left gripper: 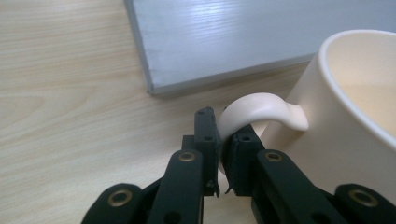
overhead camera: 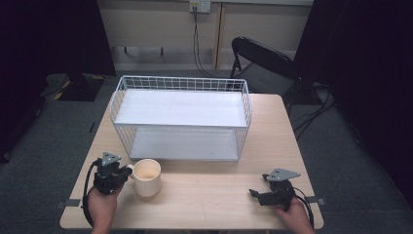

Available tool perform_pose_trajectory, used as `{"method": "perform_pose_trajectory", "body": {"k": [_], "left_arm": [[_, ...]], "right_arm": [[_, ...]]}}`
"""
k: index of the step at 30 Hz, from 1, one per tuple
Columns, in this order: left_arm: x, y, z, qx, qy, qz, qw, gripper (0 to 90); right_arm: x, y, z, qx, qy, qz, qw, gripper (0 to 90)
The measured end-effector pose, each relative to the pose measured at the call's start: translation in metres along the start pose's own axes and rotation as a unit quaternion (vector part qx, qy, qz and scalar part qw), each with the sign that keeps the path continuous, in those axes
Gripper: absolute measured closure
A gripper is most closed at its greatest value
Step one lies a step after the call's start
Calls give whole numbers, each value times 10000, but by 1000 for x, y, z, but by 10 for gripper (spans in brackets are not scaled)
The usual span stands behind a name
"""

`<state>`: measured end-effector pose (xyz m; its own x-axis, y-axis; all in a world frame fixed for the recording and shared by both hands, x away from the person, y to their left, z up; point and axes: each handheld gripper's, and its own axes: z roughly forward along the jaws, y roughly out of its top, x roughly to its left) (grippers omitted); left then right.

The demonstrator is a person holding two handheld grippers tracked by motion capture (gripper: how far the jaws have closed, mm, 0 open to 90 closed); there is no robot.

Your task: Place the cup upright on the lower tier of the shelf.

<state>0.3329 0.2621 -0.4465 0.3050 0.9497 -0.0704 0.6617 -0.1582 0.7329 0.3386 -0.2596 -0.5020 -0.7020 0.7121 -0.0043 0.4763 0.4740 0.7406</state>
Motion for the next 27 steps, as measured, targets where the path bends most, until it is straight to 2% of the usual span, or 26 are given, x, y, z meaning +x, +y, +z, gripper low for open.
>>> {"method": "perform_pose_trajectory", "body": {"k": [6, 8, 21, 27], "left_arm": [[-7, 7, 2, 8, -51, -41, 10000, 852], [-9, 9, 3, 63, -53, 15, 10000, 852], [-18, 24, 7, 20, -43, 3, 10000, 852], [-21, 30, 12, -53, -14, -121, 9999, 852]], "right_arm": [[0, 0, 0, 0, 0, -1, 10000, 183], [0, 0, 0, 0, -1, -1, 10000, 184], [0, 0, 0, -1, 0, 0, 10000, 183], [0, 0, 0, 0, 0, -1, 10000, 183]]}}
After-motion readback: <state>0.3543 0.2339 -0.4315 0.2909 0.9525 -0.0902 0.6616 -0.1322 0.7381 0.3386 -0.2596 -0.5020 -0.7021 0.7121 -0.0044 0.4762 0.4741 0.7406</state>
